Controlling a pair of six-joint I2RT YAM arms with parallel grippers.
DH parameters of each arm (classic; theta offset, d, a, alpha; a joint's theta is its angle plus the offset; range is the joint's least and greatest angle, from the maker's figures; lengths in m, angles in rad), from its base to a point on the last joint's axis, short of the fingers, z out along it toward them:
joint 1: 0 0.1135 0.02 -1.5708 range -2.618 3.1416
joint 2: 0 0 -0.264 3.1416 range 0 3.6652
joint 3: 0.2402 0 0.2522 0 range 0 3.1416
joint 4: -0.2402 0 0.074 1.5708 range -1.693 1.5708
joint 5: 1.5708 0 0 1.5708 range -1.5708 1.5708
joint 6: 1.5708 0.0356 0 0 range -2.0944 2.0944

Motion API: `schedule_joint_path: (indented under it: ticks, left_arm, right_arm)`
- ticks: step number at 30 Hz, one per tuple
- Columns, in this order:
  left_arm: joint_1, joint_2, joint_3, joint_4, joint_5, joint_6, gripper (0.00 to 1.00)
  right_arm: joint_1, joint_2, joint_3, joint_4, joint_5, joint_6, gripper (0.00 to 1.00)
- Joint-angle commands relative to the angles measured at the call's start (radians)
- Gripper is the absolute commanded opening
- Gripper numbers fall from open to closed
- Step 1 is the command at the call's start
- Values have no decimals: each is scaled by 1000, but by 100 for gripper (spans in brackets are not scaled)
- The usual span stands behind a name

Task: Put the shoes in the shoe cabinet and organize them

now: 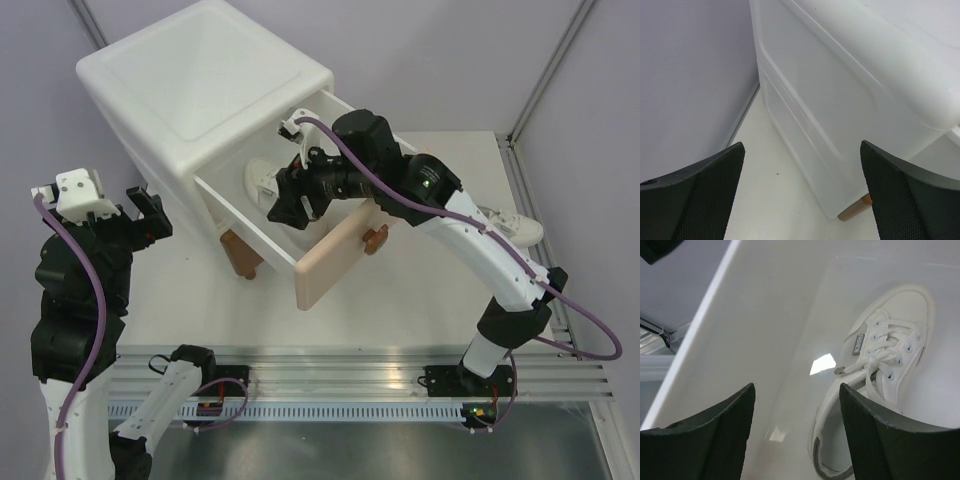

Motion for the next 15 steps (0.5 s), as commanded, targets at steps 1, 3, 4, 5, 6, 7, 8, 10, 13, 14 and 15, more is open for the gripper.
schedule_joint_path:
  ticks: [1, 3, 4, 5, 6, 7, 8, 10, 13, 14, 15]
  left_arm:
    - [-6, -6, 28, -5, -23, 42, 100]
    - [-6, -4, 29, -5, -23, 42, 100]
    - [-6, -3, 31, -7, -25, 37, 100]
    - [-6, -4, 31, -7, -23, 36, 100]
    - [-6, -4, 28, -7, -25, 36, 100]
    - [-6, -6, 28, -5, -28, 36, 100]
    - [-6, -6, 26, -7, -31, 36, 100]
    - [-6, -6, 26, -5, -38, 36, 100]
    - [-6, -3, 32, -5, -52, 37, 100]
    - [-6, -3, 37, -5, -54, 39, 100]
    - [-6, -3, 40, -5, -58, 39, 100]
  right_arm:
    - [2, -75, 45, 84, -36, 17, 73]
    - [2, -91, 34, 93, -43, 20, 74]
    - [2, -96, 23, 104, -46, 23, 74]
    - [2, -104, 14, 110, -52, 22, 74]
    - [2, -122, 3, 119, -57, 25, 74]
    - [2, -133, -9, 142, -57, 26, 74]
    - [2, -144, -35, 156, -51, 26, 74]
    - [2, -174, -55, 182, -34, 28, 74]
    - [2, -190, -23, 184, 38, 48, 76]
    - [4, -191, -14, 181, 61, 53, 76]
    - [2, -202, -7, 182, 117, 56, 77]
